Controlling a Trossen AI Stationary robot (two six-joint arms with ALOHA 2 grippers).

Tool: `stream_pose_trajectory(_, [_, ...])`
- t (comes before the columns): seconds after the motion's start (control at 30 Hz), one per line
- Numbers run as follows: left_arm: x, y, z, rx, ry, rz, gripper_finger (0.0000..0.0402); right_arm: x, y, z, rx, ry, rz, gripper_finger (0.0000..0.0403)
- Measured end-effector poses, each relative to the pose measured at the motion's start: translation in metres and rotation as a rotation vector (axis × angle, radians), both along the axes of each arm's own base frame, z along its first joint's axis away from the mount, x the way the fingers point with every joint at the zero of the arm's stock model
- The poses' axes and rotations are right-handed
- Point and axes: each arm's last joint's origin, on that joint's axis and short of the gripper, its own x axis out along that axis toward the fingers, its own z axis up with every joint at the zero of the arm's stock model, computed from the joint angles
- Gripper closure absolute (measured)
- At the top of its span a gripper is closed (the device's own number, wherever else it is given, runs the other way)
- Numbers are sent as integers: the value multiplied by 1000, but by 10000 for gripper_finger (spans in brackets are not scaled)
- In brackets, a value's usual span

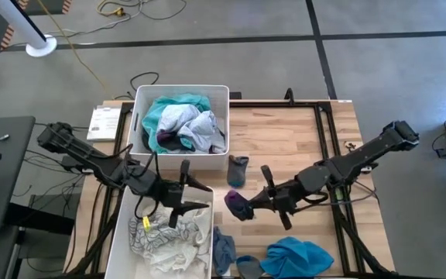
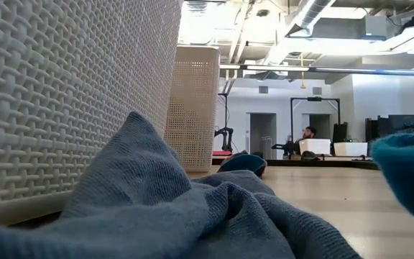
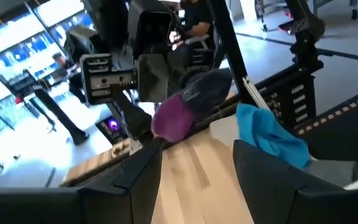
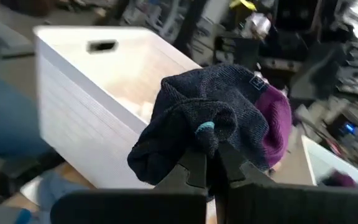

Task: Sort clothes
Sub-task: Put the dark blue sock into the top white laundry bin

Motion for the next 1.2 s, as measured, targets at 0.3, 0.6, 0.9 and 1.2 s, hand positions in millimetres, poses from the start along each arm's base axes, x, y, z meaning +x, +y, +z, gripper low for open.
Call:
stream_pose_trajectory(0.3, [21,-11,-9,38,-74,-25,208,0,2,2,16,-17,62,394])
stream_pose_trajectory(0.6, [42,-21,-21,85,-147,-28,208,0,3,2,23,-18,83,394])
stream_pose_trajectory(0.9, [45,-24,-21,71,-183,-102,208,3,4,-1,24,-5,91,395])
stream_pose_trajectory(1.2, [45,-25,-21,41,-176,-157,208,4,2,0,31,-17,85,395])
